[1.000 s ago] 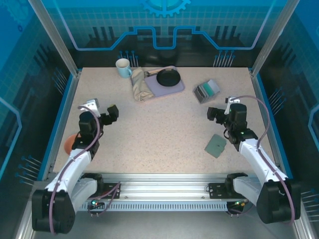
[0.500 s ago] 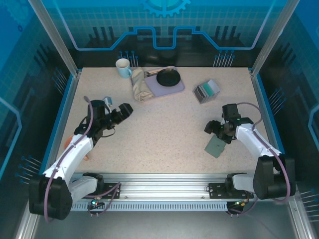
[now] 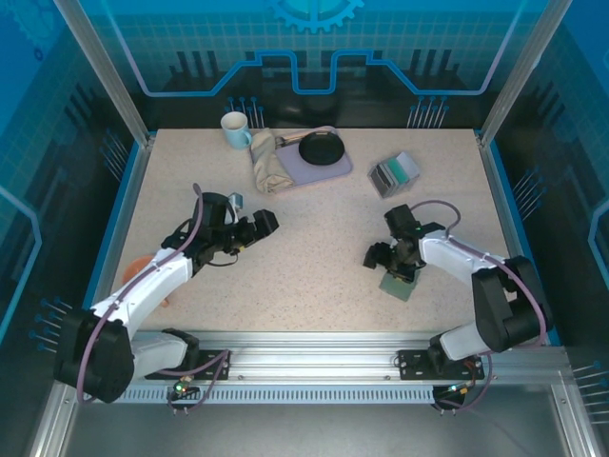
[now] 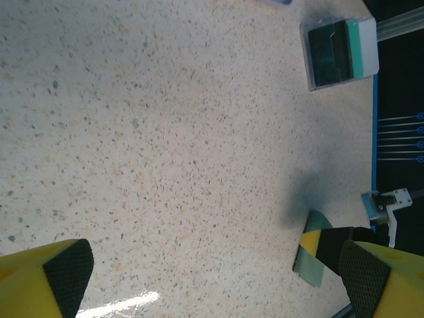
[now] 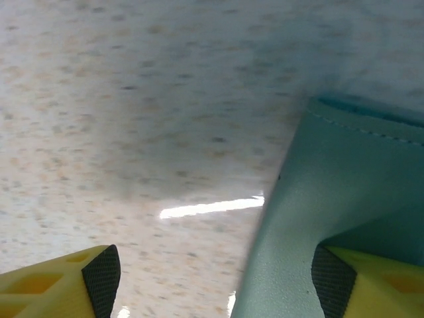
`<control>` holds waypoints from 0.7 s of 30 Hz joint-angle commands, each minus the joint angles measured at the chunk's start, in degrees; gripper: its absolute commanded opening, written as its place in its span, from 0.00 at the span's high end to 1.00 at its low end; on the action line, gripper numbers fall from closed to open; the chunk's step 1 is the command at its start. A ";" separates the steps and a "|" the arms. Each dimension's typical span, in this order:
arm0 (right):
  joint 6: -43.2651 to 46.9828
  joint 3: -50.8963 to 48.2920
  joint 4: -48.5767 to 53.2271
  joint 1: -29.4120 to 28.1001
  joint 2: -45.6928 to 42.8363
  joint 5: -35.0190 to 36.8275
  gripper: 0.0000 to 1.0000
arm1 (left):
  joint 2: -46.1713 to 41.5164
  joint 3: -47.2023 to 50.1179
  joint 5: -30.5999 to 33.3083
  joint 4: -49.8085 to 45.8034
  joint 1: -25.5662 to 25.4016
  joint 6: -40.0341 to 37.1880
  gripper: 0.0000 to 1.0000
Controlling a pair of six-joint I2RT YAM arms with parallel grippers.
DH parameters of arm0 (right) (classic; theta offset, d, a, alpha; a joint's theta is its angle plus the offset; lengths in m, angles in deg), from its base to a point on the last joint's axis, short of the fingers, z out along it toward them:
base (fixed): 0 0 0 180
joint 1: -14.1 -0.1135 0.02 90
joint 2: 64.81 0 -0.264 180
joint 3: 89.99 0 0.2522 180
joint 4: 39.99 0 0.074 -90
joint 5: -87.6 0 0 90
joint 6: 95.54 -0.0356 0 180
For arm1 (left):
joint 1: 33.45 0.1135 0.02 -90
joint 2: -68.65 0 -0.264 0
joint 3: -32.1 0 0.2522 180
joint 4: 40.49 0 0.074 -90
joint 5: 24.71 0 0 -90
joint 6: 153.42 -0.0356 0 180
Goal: Put the credit cards into the card holder
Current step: Move the card holder to the center of the table.
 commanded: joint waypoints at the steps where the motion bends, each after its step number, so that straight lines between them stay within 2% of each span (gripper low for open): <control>1: -6.86 2.07 -7.82 -7.08 6.78 -7.74 0.22 | 1.60 0.08 -0.11 -0.56 -2.26 2.21 0.01; 4: -7.64 8.05 -7.00 -11.02 9.96 -8.54 0.23 | 2.47 0.11 0.13 0.07 -3.92 3.22 0.02; 6: -6.88 10.76 -5.45 -11.72 10.27 -8.72 0.25 | 3.47 -0.23 -0.12 0.45 -5.01 3.93 0.03; 10: -4.21 12.07 -0.79 -10.14 5.18 -3.91 0.25 | 5.58 -0.99 -1.54 1.63 -6.87 6.34 0.03; 13: -1.57 9.95 0.57 -6.83 0.64 -1.51 0.25 | 7.30 -1.57 -2.85 3.12 -8.32 7.94 0.05; 17: 0.83 5.22 -2.37 -0.19 0.01 -8.56 0.30 | 11.85 -3.58 -4.22 5.17 -10.71 9.30 0.07; 18: 1.24 4.40 -2.78 0.78 0.81 -10.43 0.35 | 13.57 -4.85 -4.35 4.96 -11.38 9.30 0.09; 21: 1.65 4.46 -2.35 1.27 3.03 -12.67 0.40 | 19.00 -8.99 -5.39 4.89 -13.77 9.18 0.17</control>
